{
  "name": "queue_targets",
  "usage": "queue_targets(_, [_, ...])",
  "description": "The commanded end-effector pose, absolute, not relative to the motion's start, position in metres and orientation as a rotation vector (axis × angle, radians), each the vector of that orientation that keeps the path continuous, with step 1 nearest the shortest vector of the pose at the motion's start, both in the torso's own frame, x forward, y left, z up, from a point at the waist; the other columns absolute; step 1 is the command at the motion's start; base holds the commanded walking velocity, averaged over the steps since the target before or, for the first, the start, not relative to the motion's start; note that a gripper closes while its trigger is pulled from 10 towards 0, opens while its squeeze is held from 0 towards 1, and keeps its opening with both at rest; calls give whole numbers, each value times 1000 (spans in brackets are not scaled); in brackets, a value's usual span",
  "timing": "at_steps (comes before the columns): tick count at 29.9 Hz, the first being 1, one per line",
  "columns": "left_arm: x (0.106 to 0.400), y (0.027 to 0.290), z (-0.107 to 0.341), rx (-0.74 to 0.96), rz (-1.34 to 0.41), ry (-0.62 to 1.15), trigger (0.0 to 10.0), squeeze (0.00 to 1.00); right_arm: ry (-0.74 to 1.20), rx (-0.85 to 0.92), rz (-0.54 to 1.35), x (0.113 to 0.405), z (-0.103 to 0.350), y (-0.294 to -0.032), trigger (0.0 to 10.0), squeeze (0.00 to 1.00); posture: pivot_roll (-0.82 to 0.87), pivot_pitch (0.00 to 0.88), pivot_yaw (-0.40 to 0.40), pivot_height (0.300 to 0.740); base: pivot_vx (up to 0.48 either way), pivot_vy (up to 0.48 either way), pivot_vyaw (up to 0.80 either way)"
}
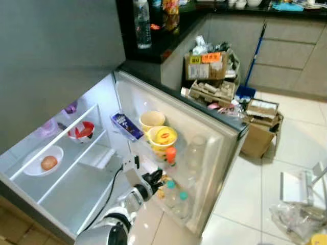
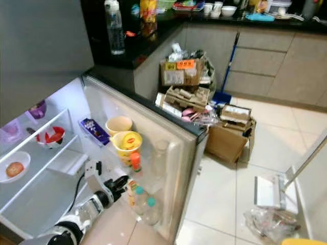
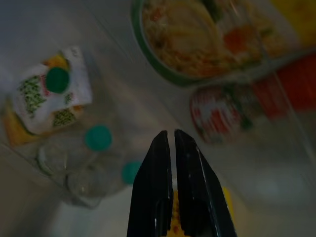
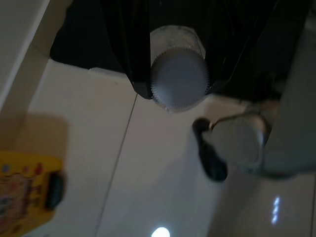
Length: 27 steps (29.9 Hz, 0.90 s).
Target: Restocking fridge
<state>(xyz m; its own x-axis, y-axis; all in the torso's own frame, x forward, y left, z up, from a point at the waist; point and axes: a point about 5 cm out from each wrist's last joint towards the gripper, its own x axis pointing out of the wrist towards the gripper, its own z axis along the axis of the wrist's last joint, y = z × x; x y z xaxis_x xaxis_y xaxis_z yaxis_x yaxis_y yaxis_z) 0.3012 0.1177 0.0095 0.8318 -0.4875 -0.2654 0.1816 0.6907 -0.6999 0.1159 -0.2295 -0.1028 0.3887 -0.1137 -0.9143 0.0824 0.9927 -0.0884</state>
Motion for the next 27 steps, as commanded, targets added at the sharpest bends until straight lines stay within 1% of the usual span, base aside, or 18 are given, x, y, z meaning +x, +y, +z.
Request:
queue_targets(1, [306, 112, 15, -701, -428, 437, 10000, 0, 1186, -27, -134, 110, -105, -229, 10000, 0, -97, 0, 25, 740, 0, 0, -763])
queue_targets(10, [300, 116, 9, -672, -419, 463, 10000, 0, 1165, -11, -127, 112, -104, -228, 10000, 0, -98, 0, 28, 740, 0, 0, -733])
queue_targets(14, [278, 135, -15, -613, -344, 568, 10000, 0, 1104, 37, -109, 121, -101, -224, 10000, 0, -100, 0, 32, 740, 0, 0, 0])
queue_targets(17, [272, 140, -20, -600, -320, 591, 10000, 0, 1096, 45, -106, 122, -101, -224, 10000, 0, -100, 0, 32, 740, 0, 0, 0])
queue_targets(18, [258, 151, -33, -573, -263, 646, 10000, 0, 1083, 54, -92, 124, -100, -222, 10000, 0, -99, 0, 33, 740, 0, 0, 0])
queue_targets(19, [258, 151, -33, -573, -263, 646, 10000, 0, 1083, 54, -92, 124, -100, -222, 10000, 0, -99, 0, 33, 740, 0, 0, 0])
queue_targets(21, [242, 164, -45, -549, -194, 699, 10000, 0, 1075, 52, -84, 126, -100, -221, 10000, 0, -98, 0, 32, 740, 0, 0, 0])
queue_targets(22, [242, 164, -45, -549, -194, 699, 10000, 0, 1075, 52, -84, 126, -100, -221, 10000, 0, -98, 0, 32, 740, 0, 0, 0])
queue_targets(25, [216, 185, -62, -509, -70, 784, 10000, 0, 1061, 28, -57, 129, -99, -221, 10000, 0, -99, 0, 31, 740, 0, 0, 0])
queue_targets(26, [210, 189, -65, -498, -47, 803, 10000, 0, 1056, 23, -48, 131, -98, -221, 10000, 0, -99, 0, 31, 740, 0, 0, 0])
queue_targets(27, [210, 189, -65, -498, -47, 803, 10000, 0, 1056, 23, -48, 131, -98, -221, 10000, 0, -99, 0, 31, 740, 0, 0, 0])
